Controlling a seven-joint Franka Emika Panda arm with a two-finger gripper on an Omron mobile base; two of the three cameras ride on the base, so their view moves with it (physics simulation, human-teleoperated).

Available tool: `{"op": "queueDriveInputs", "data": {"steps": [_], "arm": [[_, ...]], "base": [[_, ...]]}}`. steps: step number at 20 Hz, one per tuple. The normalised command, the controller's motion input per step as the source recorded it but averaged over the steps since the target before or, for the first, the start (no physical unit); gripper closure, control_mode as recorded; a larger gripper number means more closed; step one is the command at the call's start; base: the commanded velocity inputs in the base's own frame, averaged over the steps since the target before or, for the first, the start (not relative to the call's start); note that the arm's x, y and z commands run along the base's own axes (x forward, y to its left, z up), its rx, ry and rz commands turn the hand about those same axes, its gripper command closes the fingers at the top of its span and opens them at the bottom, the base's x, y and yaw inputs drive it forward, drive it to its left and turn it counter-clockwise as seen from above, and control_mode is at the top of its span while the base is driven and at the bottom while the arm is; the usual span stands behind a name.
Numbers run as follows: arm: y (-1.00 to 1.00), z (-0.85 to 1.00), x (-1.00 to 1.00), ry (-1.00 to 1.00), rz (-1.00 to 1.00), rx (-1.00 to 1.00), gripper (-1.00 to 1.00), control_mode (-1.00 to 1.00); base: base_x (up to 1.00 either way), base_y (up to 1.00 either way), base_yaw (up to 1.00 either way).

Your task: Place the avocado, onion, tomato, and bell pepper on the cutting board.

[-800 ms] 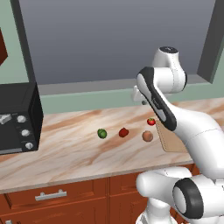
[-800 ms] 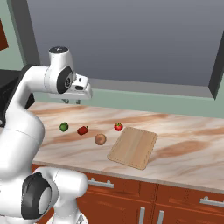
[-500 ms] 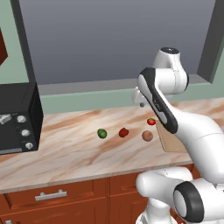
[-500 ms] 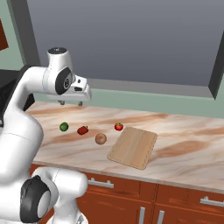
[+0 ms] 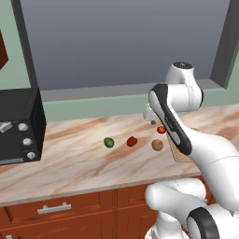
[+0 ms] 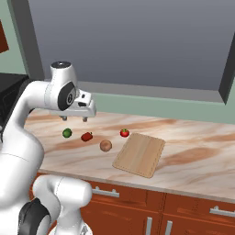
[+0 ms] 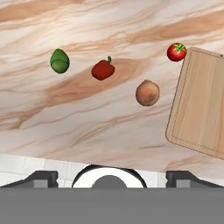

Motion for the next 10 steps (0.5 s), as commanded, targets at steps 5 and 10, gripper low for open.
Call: {"op": "queueDriveInputs", "data": {"steps": [5, 10], "arm": [[-0.32, -0.26, 0.00, 0.05, 0.00, 0.00, -1.00, -1.00], [-0.26, -0.18, 0.10, 0.05, 0.00, 0.00, -1.00, -1.00]], "base": [[0.00, 0.00, 0.00], [0.00, 0.00, 0.00]]}}
